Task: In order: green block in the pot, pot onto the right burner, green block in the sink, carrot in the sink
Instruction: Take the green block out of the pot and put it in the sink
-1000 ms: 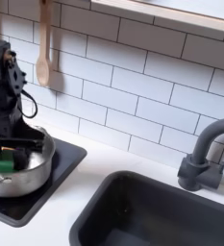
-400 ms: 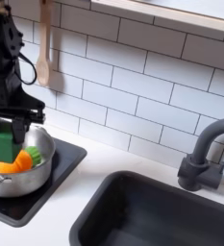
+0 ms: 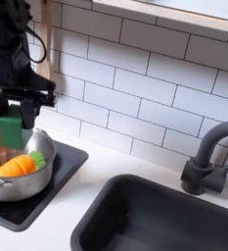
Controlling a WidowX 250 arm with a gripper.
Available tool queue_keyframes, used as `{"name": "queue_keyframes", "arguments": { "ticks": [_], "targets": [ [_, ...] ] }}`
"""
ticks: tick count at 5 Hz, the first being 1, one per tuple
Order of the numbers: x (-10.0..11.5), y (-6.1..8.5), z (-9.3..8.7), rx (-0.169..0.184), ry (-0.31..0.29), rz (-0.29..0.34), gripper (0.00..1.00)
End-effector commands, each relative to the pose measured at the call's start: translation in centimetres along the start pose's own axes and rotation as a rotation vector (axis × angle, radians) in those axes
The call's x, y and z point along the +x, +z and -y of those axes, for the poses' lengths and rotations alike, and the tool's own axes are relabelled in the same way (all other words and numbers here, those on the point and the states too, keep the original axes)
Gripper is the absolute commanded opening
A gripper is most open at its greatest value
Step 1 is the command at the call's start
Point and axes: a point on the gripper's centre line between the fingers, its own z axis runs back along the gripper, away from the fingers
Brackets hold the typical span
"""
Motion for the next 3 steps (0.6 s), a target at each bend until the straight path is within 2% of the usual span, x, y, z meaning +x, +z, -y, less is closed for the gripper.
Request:
{"name": "queue_keyframes", "arguments": {
  "ticks": [1, 3],
  "targets": [
    [-0.4, 0.0, 3.1, -0.048, -0.079, -0.007, 0.00],
    [-0.9, -0.4, 5.5, -0.089, -0.128, -0.016, 0.00]
  ]
}}
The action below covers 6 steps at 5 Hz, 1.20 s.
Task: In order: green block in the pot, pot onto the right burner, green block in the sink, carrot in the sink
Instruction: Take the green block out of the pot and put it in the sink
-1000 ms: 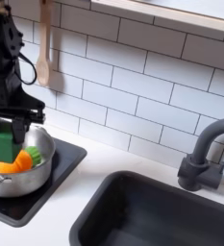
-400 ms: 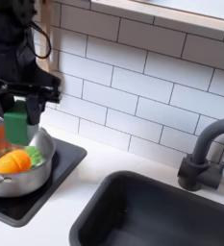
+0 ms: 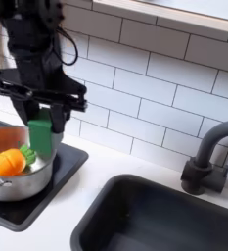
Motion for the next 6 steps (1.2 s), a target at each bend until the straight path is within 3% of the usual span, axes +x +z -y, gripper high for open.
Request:
{"name": "queue_keyframes", "arguments": {
  "ticks": [1, 4, 6],
  "targets": [
    [-0.8, -1.0, 2.7, -0.042, -0.069, -0.019, 0.00],
    [-0.6, -3.2, 7.3, -0.114, -0.155, -0.031, 0.00],
    [-1.8, -6.0, 10.6, -0.174, -0.228, -0.081, 0.00]
  ]
}}
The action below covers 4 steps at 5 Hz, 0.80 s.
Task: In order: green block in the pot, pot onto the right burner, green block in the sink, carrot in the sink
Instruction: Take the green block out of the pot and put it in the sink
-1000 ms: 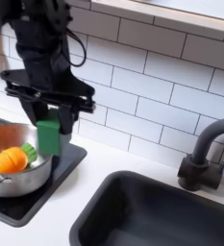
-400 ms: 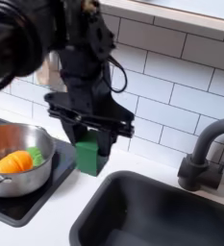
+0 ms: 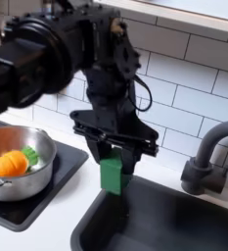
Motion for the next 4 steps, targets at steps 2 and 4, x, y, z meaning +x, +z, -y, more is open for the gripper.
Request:
{"name": "queue_keyframes", "arguments": {
  "ticks": [2, 4],
  "targets": [
    [-1.2, -3.1, 2.4, -0.061, -0.071, -0.048, 0.00],
    [-1.4, -4.9, 1.9, -0.058, -0.054, -0.070, 0.00]
  ]
}}
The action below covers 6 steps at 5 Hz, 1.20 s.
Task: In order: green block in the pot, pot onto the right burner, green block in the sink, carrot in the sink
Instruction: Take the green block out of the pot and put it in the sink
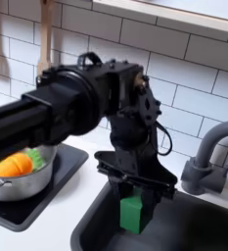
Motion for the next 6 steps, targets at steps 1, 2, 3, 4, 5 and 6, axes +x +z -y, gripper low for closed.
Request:
{"name": "queue_keyframes", "arguments": {
  "ticks": [1, 2, 3, 4, 5, 6],
  "targets": [
    [0.2, -0.1, 0.0, 0.004, -0.010, 0.007, 0.00],
    [0.1, 0.3, 0.0, 0.024, -0.024, 0.007, 1.00],
    [-0.4, 1.1, -0.8, 0.040, 0.005, -0.016, 1.00],
    [-0.8, 2.1, -1.8, 0.059, 0.027, -0.032, 1.00],
    [-0.2, 4.4, -3.8, 0.104, 0.082, 0.015, 1.00],
    [0.1, 4.8, -5.0, 0.149, 0.109, 0.018, 1.00]
  ]
}}
